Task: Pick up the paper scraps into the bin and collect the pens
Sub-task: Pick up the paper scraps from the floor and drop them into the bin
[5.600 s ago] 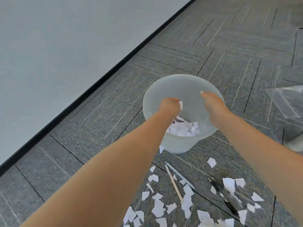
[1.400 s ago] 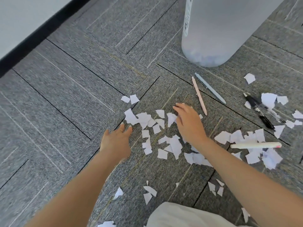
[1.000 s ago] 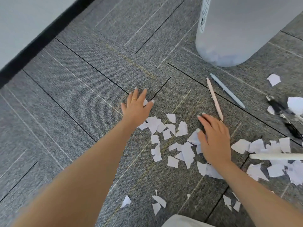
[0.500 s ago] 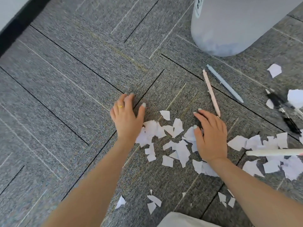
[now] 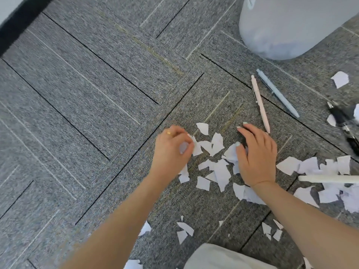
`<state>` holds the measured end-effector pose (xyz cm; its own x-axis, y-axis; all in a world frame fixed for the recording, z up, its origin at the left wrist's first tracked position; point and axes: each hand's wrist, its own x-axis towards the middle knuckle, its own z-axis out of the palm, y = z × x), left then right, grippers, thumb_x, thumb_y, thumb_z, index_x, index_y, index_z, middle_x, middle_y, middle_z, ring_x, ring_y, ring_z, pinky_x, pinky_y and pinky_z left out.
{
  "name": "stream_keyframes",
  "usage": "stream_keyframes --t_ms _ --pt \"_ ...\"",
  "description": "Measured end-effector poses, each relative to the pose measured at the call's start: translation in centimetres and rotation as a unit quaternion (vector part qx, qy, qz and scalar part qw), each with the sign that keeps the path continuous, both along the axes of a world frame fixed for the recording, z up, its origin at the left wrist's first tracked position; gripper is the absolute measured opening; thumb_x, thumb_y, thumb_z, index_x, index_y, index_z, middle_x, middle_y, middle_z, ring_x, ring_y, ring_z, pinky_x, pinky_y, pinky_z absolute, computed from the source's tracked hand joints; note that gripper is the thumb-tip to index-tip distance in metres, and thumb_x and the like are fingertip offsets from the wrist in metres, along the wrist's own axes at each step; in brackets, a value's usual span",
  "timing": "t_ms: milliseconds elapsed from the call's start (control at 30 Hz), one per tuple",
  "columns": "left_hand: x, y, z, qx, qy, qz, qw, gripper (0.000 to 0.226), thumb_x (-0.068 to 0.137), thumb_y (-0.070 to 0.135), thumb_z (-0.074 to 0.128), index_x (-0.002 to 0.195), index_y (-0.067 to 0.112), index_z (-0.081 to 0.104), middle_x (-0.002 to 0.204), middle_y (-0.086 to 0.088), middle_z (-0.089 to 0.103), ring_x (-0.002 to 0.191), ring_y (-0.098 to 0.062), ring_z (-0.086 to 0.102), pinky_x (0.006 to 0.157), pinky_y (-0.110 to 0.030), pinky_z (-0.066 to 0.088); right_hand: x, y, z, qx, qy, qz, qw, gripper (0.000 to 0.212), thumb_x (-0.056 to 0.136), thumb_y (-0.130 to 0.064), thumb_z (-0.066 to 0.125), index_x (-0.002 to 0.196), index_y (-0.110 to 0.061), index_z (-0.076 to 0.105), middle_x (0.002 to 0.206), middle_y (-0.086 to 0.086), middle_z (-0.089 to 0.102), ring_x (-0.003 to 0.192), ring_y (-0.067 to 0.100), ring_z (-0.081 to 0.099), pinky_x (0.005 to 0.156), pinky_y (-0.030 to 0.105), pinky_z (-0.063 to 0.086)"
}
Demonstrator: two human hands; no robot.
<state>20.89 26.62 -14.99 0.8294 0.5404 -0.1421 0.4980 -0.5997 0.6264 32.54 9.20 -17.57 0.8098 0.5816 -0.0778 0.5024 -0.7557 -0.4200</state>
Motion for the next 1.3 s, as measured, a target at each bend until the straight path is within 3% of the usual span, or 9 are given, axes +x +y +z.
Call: stream_keyframes --t_ms 167,367,567,667,833,1033,1167,1233,1300 --pt "1.7 -1.7 -1.1 0.070 0.057 -0.061 0.994 0.055 0.081 0.056 0.037 0.130 0.032 0.044 0.147 0.008 0.028 0.135 -0.014 0.018 0.111 -0.038 0.002 0.0 -0.1 0.1 0.005 -0.003 -0.002 1.000 0.049 0.087 -0.036 0.027 0.128 -0.020 0.049 0.138 -0.002 0.044 0.126 0.015 0.028 0.108 0.035 0.015" --pt "4.3 -0.5 -1.3 0.170 0.052 -0.163 0.971 0.028 0.085 0.032 0.051 0.108 0.021 0.061 0.117 -0.003 0.058 0.106 -0.029 0.055 0.089 -0.040 0.041 -0.1 -0.1 0.1 0.004 -0.001 0.001 1.000 0.048 0.088 -0.036 0.028 0.129 -0.021 0.047 0.139 -0.003 0.043 0.127 0.016 0.030 0.109 0.038 0.018" --pt "-0.2 0.1 -1.8 0.082 0.001 -0.020 0.996 0.014 0.085 0.022 0.053 0.086 0.021 0.067 0.106 0.001 0.058 0.100 -0.023 0.050 0.090 -0.031 0.022 0.0 -0.1 0.0 -0.001 0.002 0.000 1.000 0.048 0.088 -0.036 0.027 0.129 -0.021 0.048 0.139 -0.004 0.043 0.127 0.017 0.032 0.109 0.036 0.016" --pt "-1.1 -1.3 -1.7 0.039 0.027 -0.006 0.999 0.038 0.080 0.044 0.042 0.104 0.022 0.060 0.119 0.003 0.051 0.113 -0.021 0.042 0.095 -0.031 0.021 0.0 -0.1 -0.1 -0.001 0.000 -0.001 1.000 0.048 0.088 -0.036 0.027 0.129 -0.021 0.048 0.139 -0.004 0.043 0.127 0.017 0.032 0.109 0.036 0.016" --pt "-2.3 -2.2 -3.4 0.224 0.075 -0.120 0.964 0.065 0.075 0.069 0.040 0.127 0.030 0.040 0.125 -0.001 0.037 0.112 -0.024 0.035 0.091 -0.037 0.023 -0.1 -0.1 -0.1 0.004 -0.001 0.002 1.000 0.049 0.088 -0.037 0.026 0.129 -0.022 0.048 0.139 -0.004 0.043 0.128 0.019 0.034 0.109 0.037 0.017" --pt "-1.4 -2.6 -3.3 0.264 -0.001 -0.166 0.950 0.024 0.088 0.042 0.041 0.100 0.022 0.047 0.095 -0.003 0.050 0.076 -0.021 0.048 0.068 -0.033 0.041 -0.1 -0.2 -0.4 0.013 -0.013 0.004 1.000 0.048 0.088 -0.036 0.026 0.128 -0.021 0.048 0.139 -0.004 0.044 0.127 0.020 0.036 0.108 0.038 0.019" --pt "0.6 -2.3 -2.1 0.241 0.088 -0.170 0.951 0.012 0.083 0.013 0.062 0.089 0.014 0.051 0.073 -0.002 0.051 0.054 -0.022 0.048 0.040 -0.023 0.026 -0.1 -0.3 -0.3 0.019 -0.008 -0.001 1.000 0.048 0.089 -0.038 0.026 0.128 -0.022 0.048 0.139 -0.005 0.042 0.128 0.019 0.035 0.109 0.038 0.019" --pt "1.6 -2.0 -1.5 0.234 0.130 -0.179 0.947 0.013 0.087 0.006 0.054 0.096 0.012 0.047 0.071 0.001 0.040 0.052 -0.022 0.041 0.037 -0.023 0.017 -0.2 -0.3 -0.2 0.017 -0.009 0.004 1.000 0.046 0.090 -0.037 0.027 0.129 -0.022 0.047 0.140 -0.005 0.042 0.129 0.019 0.034 0.109 0.038 0.019" --pt "1.5 -2.2 -0.5 0.182 0.162 -0.189 0.951 0.012 0.093 0.004 0.043 0.102 0.012 0.041 0.066 0.005 0.034 0.051 -0.024 0.046 0.039 -0.028 0.031 -0.2 -0.1 0.3 0.029 0.019 -0.019 0.999 0.044 0.088 -0.038 0.032 0.127 -0.024 0.048 0.139 -0.005 0.043 0.130 0.018 0.033 0.109 0.037 0.017"
